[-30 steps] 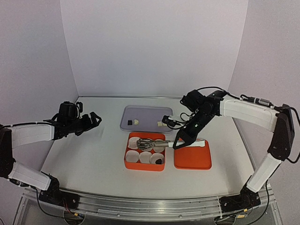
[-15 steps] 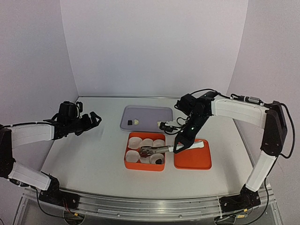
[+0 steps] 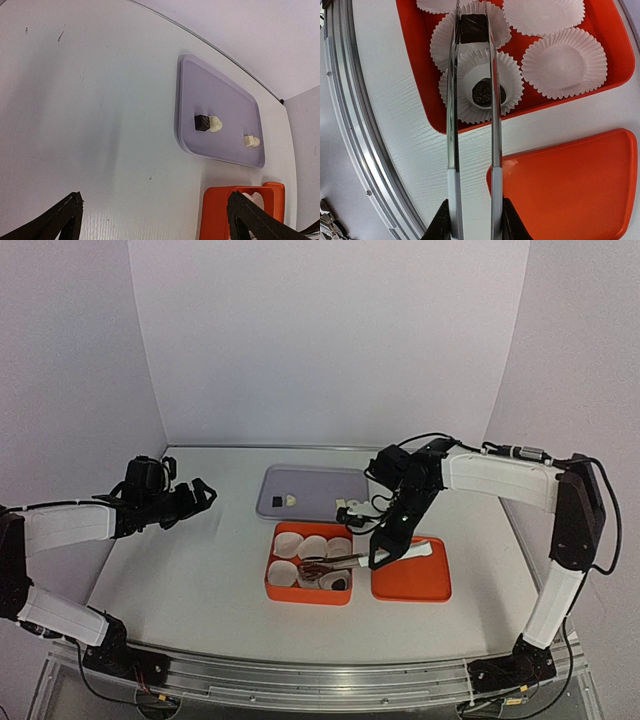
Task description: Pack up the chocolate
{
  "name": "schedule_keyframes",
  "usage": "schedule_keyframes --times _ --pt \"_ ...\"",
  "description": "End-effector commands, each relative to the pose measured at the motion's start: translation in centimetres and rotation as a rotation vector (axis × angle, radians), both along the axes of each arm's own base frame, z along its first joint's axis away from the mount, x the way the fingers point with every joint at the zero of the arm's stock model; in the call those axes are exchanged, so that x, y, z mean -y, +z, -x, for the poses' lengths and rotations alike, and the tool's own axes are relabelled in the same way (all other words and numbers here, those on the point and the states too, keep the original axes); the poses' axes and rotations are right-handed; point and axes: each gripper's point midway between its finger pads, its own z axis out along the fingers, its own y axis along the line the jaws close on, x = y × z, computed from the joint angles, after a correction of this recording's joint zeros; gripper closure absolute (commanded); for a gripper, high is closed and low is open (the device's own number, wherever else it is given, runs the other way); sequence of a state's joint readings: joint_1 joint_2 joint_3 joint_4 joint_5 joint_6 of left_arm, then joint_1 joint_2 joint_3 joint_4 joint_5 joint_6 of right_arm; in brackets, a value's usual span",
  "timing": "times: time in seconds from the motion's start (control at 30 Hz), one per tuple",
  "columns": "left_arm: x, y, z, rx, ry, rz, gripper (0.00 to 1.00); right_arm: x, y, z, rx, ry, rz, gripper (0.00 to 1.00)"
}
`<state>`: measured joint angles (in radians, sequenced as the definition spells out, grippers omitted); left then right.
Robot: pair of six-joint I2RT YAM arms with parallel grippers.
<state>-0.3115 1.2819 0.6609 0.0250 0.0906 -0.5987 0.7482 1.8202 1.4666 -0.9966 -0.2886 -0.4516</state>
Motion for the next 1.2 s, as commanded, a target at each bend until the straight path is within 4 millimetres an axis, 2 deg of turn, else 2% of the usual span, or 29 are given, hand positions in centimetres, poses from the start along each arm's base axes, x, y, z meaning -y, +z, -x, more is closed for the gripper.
schedule_keyframes --times 0.0,0.33,0.5,0.77,0.83,1.17 --pt "-0.1 1.9 -0.4 0.050 0.006 -0.004 0.00 -1.2 1.1 -0.7 0.030 0.028 -0.029 0.99" --pt "-0.2 1.8 -0.4 0.049 0.009 -0.008 0.00 -1.3 0.9 -0.8 0.035 0.032 -0.020 0.92" --pt "-0.1 1.8 -0.5 0.048 0.007 -0.009 0.00 -1.4 1.0 -0.7 0.035 0.032 -0.023 0.84" --pt "0.0 1.6 -0.6 0.043 0.003 -0.009 0.00 -1.5 1.3 -0.9 0.044 0.021 -0.025 0.76" --pt "0.0 1.7 -0.6 0.044 0.002 -0.008 0.00 -1.5 1.4 -1.0 0.048 0.018 -0.024 0.71" --pt "0.0 1.7 -0.5 0.047 0.005 -0.003 0.00 -1.3 1.9 -1.0 0.064 0.021 -0.029 0.68"
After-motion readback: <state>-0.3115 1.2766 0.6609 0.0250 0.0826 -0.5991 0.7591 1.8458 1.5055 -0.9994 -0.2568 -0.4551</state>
